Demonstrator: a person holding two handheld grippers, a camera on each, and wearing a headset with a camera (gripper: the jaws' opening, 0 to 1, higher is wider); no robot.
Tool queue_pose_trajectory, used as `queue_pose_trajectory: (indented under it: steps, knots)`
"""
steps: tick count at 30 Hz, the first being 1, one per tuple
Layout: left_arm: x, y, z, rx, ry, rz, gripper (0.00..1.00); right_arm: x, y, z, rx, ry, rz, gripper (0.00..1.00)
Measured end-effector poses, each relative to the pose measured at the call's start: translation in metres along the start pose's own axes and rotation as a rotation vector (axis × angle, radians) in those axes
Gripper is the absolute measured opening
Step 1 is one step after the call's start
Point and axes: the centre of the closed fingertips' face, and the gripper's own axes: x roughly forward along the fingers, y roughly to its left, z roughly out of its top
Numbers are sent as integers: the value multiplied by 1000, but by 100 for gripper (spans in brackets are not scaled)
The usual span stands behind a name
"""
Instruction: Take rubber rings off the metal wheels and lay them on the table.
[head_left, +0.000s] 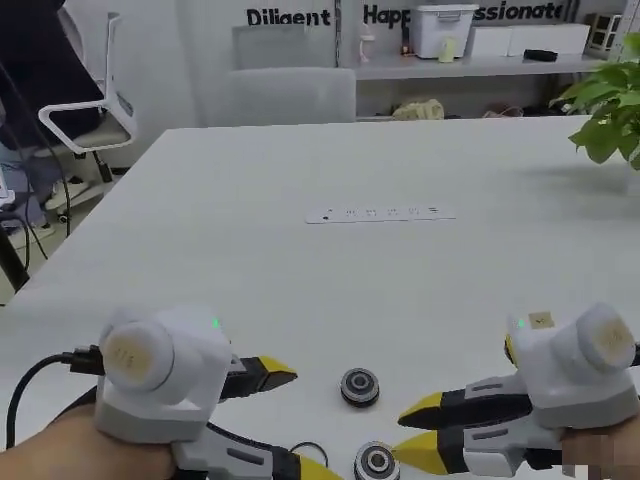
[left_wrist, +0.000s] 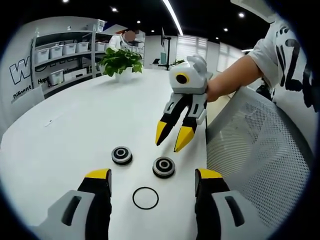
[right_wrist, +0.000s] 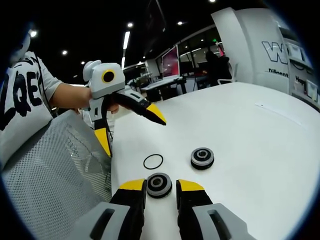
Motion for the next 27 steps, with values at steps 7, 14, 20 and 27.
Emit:
queue_pose_trajectory:
  steps: [7,14,20,27]
  knots:
    - [10,-3,-1,5,14,-26,60,2,0,-9,-10,28,5,22]
    - [19,-8,-3,19,31,-51,56,6,-1,-17,-18,49,11,22]
    - [25,-10,-5,18,42,-69,53,9,-1,-23,-32,71,16,22]
    - [33,-14,-6,22,48,-84,49,12,2,-27,-57,87,25,21]
